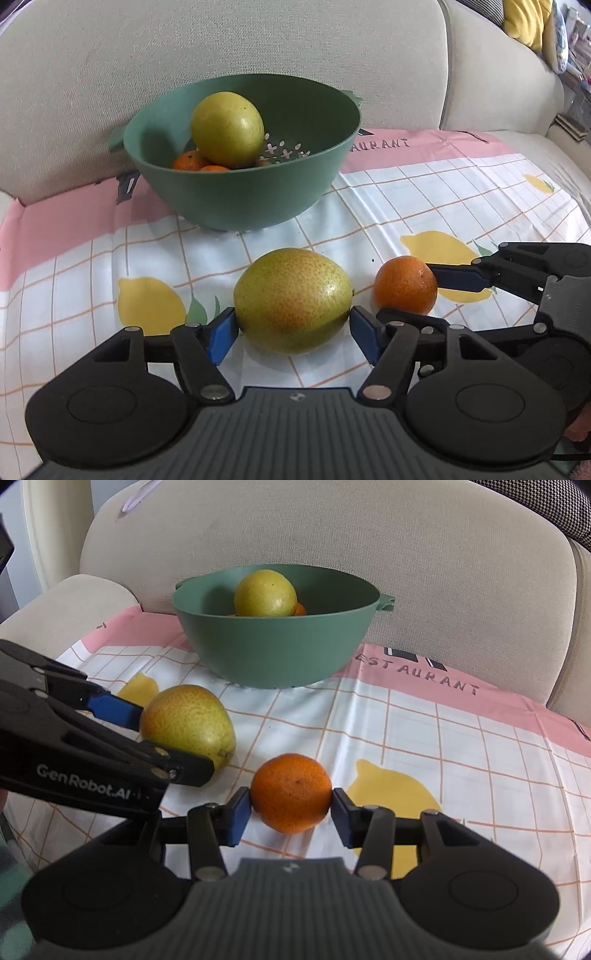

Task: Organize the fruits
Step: 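Lift the pear and mandarin off the cloth with both tools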

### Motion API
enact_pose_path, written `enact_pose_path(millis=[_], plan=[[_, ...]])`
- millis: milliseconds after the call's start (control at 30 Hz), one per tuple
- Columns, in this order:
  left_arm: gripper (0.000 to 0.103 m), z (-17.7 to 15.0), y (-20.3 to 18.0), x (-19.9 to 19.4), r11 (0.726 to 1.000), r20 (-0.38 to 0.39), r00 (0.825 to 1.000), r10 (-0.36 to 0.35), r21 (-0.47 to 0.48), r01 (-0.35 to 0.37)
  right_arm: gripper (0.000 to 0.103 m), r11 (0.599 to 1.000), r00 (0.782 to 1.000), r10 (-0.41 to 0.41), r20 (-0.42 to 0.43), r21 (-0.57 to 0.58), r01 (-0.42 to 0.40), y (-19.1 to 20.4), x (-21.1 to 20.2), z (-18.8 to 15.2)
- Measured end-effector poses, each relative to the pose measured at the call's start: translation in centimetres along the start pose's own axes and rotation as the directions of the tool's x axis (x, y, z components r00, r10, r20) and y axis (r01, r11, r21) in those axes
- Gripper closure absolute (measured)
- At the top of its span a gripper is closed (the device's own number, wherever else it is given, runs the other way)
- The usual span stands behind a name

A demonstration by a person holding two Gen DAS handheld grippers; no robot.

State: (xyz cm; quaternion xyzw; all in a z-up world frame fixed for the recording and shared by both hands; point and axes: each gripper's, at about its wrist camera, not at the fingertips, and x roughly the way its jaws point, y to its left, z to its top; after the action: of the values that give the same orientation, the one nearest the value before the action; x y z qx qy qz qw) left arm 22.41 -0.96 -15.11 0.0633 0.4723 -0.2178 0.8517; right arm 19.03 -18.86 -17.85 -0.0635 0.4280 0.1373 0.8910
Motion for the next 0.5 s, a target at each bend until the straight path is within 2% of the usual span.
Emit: enact_pose_path(millis=[267,500], plan=[[0.024,0.2,-0.8,0.6,0.996,0.018,0.999,0.038,0.080,-0.039,0.058,1.000,1.000,-0.007,0.000,-0.010,0.007,0.2,0.1,0.0],[0.023,0.4,-0.4,1.1,0.994,-0.009,1.000,0.021,0.106,-0.020,0.058,1.000,1.000,-0.011,0.002,-0.019,0.011,0.4,0.0,0.1]])
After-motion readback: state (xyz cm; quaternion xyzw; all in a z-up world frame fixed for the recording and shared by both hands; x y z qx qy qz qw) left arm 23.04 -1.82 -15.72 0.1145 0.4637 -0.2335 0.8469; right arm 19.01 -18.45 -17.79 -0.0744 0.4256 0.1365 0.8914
